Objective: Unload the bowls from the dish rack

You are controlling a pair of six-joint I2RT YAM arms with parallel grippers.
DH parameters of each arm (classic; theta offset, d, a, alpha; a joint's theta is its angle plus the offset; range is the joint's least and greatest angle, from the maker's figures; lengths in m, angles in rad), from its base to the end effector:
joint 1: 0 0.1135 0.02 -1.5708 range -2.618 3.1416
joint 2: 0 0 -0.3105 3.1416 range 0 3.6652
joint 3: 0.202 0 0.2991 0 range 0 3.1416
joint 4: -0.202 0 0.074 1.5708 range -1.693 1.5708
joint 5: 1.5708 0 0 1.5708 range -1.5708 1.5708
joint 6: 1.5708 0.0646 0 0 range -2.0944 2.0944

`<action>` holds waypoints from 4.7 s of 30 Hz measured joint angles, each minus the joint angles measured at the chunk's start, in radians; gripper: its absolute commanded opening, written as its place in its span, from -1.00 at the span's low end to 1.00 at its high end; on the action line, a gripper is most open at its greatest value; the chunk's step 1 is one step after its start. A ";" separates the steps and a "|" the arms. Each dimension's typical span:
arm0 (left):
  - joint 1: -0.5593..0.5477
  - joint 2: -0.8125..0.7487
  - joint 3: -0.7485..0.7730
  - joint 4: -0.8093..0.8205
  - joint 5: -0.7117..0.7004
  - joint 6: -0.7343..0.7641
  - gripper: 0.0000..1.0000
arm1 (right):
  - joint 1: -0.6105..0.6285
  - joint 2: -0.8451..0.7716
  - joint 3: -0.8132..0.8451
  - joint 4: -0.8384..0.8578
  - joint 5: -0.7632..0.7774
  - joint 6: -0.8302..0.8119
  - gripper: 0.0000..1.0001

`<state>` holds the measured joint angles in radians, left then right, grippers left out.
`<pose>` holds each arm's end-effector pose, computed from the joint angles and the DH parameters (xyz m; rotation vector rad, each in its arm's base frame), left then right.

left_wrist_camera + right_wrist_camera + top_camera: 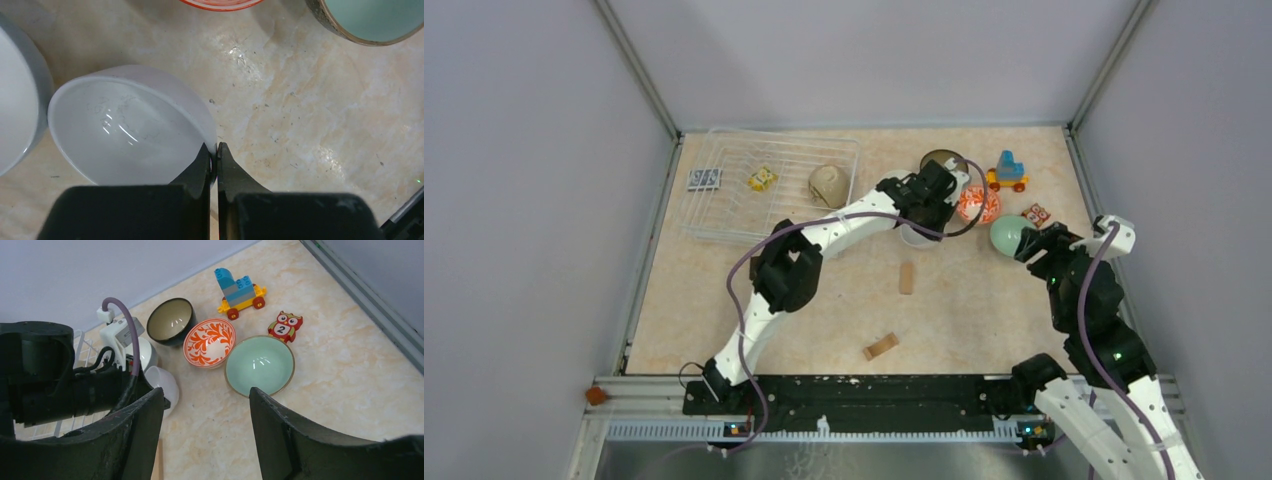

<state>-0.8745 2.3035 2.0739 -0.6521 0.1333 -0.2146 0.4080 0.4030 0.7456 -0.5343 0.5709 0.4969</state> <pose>0.3875 -0.4769 0.2295 0.8838 2.3920 -0.6195 0.1205 0.0141 0.3658 0.4825 1.6661 0.1628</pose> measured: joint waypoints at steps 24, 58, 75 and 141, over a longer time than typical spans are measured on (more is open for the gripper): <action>0.008 -0.078 0.058 0.044 -0.108 0.026 0.49 | 0.000 0.001 0.000 0.010 -0.067 -0.025 0.24; 0.617 -0.367 -0.349 0.091 -0.031 -0.247 0.97 | 0.000 0.077 -0.026 0.040 -0.270 -0.025 0.22; 0.705 -0.251 -0.404 0.209 0.183 -0.314 0.76 | 0.000 0.077 -0.033 0.041 -0.297 -0.025 0.22; 0.803 -0.119 -0.362 0.329 0.545 -0.332 0.31 | 0.000 0.078 -0.047 0.068 -0.315 -0.043 0.22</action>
<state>-0.0719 2.1841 1.7123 -0.3229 0.6781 -0.5465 0.4084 0.4808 0.6983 -0.4660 0.2562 0.4541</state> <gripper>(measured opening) 0.808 0.609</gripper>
